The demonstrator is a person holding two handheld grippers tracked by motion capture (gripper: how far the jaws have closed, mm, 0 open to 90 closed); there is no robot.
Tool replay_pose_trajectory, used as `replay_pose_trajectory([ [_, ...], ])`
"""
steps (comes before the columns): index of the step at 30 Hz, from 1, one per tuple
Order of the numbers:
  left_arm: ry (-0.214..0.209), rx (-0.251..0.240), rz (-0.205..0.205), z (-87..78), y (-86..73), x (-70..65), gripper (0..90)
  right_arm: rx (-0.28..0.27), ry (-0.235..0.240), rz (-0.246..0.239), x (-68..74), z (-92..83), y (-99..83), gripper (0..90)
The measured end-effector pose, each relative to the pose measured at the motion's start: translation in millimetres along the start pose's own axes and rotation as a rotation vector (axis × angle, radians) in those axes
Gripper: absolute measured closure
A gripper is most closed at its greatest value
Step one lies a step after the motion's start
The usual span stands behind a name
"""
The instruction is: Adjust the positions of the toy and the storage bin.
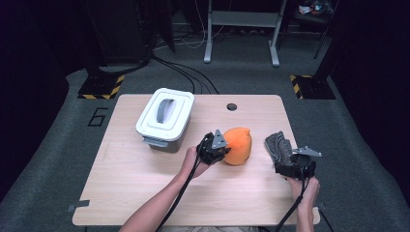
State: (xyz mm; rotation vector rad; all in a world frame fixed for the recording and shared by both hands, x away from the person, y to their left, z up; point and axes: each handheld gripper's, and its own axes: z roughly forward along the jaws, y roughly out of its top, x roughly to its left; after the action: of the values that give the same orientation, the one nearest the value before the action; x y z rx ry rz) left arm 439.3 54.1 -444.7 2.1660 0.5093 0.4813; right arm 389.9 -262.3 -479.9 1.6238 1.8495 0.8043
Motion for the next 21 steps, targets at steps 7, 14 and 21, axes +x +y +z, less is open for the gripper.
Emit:
replay_pose_trajectory([
  [7, 0.008, -0.015, -0.009, -1.7, -2.0, 0.7, 80.5, 0.017, -0.009, 0.011, -1.3, -4.8, -32.4, 3.5],
  [14, 0.022, -0.039, -0.013, -3.6, 0.3, 0.0, 82.8, 0.034, -0.013, 0.02, -2.7, -2.1, -52.6, 3.1],
  [21, 0.019, -0.052, -0.016, -9.7, 3.8, 1.2, 83.0, 0.034, -0.014, 0.014, -3.1, 3.2, -62.2, 1.9],
])
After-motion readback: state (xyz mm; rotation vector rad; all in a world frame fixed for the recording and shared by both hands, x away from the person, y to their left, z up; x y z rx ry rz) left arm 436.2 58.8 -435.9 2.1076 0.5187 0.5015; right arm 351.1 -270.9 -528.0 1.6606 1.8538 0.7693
